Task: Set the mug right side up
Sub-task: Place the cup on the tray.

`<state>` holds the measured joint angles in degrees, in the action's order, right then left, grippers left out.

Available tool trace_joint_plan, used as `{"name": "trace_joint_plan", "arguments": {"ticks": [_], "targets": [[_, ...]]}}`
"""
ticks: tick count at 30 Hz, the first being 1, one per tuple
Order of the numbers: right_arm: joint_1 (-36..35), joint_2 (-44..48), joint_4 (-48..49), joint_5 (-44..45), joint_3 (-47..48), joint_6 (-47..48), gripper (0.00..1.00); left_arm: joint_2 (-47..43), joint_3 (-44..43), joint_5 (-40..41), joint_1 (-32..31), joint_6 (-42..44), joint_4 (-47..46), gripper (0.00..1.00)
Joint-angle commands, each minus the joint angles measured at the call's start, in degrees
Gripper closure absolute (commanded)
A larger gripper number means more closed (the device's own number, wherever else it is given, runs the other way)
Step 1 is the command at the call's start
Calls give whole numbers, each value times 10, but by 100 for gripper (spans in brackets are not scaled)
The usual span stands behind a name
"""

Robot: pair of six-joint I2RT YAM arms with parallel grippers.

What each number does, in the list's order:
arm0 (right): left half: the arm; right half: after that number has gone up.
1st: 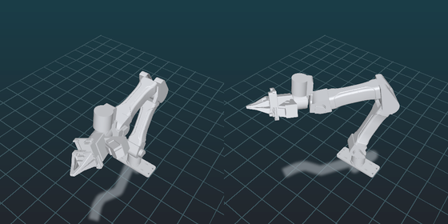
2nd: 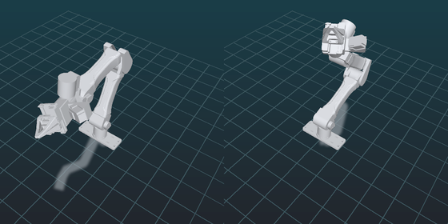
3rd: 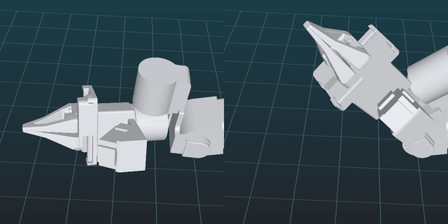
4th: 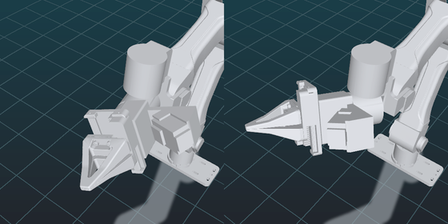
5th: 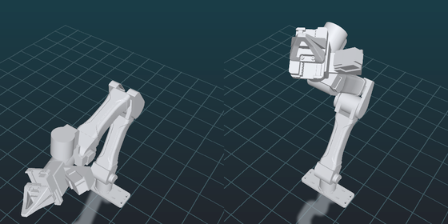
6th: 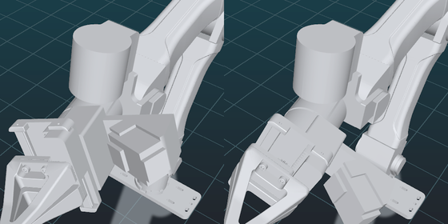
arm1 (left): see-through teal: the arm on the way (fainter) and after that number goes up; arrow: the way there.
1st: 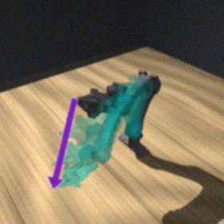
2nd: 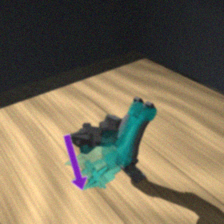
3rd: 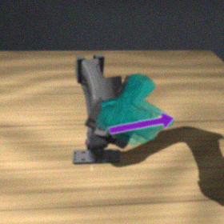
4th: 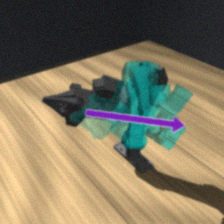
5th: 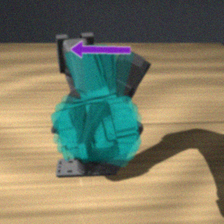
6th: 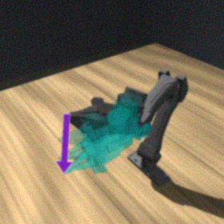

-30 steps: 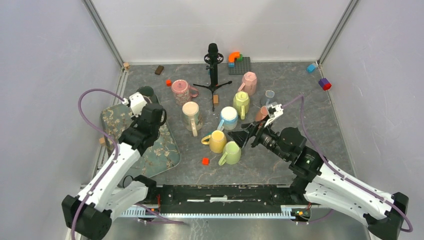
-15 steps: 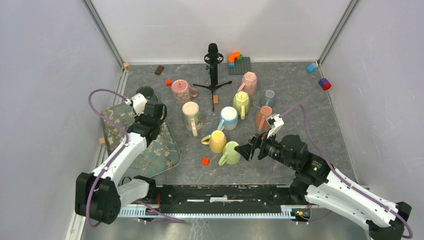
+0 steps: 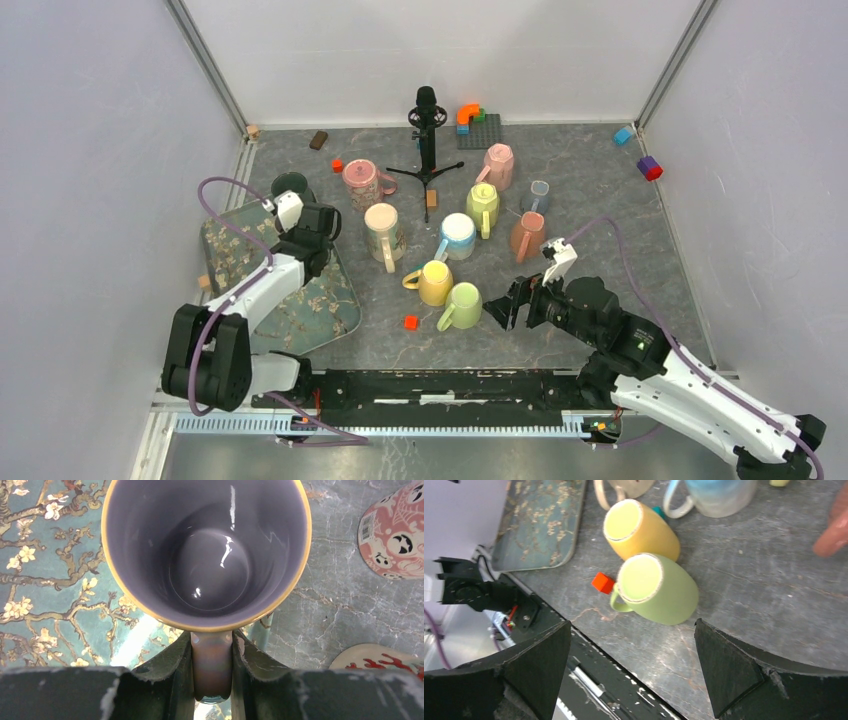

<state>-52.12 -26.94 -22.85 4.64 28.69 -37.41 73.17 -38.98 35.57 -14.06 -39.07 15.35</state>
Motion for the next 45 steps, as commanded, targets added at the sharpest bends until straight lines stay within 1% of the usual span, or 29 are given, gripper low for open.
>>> {"name": "trace_joint_plan", "arguments": {"ticks": [1, 6, 11, 13, 15, 16, 20, 23, 27, 32, 36, 38, 42, 43, 45], "targets": [[-1, 8, -52, 71, 33, 17, 2, 4, -9, 16, 14, 5, -99, 94], [-1, 23, -83, 100, 47, 16, 2, 19, -9, -9, 21, 12, -124, 84], [-1, 17, -92, 115, 49, 11, 2, 28, -18, -26, 23, 12, -123, 65], [-1, 15, -93, 123, 50, 6, 2, 26, -23, -30, 24, 9, -111, 59], [-1, 14, -94, 131, 51, 2, 2, 19, -27, -33, 24, 5, -96, 49], [0, 13, -94, 137, 51, 1, 2, 14, -30, -37, 23, 4, -89, 46], [-1, 5, -102, 161, 57, -1, 2, -12, -40, -50, 24, -9, -48, 34], [-1, -6, -110, 185, 67, 0, 2, -47, -37, -94, 24, -22, -28, 26], [-1, -20, -113, 223, 71, 2, 2, -119, -17, -155, 22, -27, -14, 16], [-1, -41, -111, 288, 69, -8, 2, -198, -19, -236, 16, -4, 49, 7], [-1, -79, -111, 348, 79, -29, 2, -246, -23, -300, -9, 10, 83, 2], [-1, -110, -105, 371, 85, -30, 2, -263, -26, -329, -32, 16, 89, 0], [3, -176, -96, 405, 110, -21, 2, -270, -53, -350, -106, 29, 104, 0], [8, -194, -94, 404, 117, -19, 2, -267, -61, -351, -128, 31, 109, 0], [25, -222, -75, 373, 126, -2, 2, -264, -78, -349, -170, 31, 114, 0]]}}
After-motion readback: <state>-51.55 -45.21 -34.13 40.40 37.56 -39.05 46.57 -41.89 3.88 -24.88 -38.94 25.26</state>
